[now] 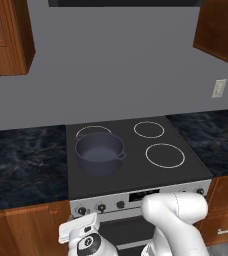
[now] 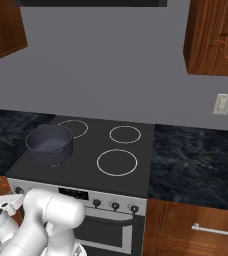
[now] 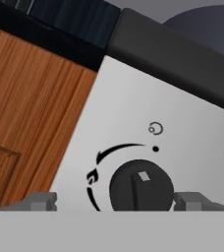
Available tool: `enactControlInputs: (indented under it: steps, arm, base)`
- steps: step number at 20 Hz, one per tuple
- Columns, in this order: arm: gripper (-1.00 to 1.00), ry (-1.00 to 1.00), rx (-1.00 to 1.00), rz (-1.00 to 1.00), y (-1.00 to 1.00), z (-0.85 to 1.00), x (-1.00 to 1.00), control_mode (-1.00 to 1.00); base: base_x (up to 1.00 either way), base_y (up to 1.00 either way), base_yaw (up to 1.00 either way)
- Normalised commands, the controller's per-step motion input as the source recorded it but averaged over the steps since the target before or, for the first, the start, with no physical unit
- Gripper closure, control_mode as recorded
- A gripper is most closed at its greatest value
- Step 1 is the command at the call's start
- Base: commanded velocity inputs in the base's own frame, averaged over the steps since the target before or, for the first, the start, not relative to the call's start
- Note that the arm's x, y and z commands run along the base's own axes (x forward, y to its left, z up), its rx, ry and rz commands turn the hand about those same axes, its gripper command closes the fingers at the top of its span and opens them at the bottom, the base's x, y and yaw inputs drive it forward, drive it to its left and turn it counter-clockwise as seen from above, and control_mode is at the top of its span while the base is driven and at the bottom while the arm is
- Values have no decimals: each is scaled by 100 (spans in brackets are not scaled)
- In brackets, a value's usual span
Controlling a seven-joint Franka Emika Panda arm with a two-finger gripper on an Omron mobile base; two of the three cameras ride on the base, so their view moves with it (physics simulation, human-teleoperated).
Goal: Turn off the front left burner of the stove.
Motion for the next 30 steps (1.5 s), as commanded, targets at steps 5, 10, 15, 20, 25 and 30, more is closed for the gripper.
enactControlInputs:
  steps: [5,10,15,20,25,30]
  arm:
    - [-100,0,0,0,-4,7,-15,-100]
    - [-100,0,0,-1,0,3,-8,-100]
    - [-100,0,0,-1,-5,9,0,-100]
    - [-100,0,0,-2,-15,15,0,-100]
    - [-100,0,0,-2,-11,5,0,-100]
    - [-100,0,0,-1,0,-4,2,-100]
  base:
    - [0,0,0]
    - [0,0,0]
    - [0,0,0]
    - [0,0,0]
    - [0,0,0]
    - [0,0,0]
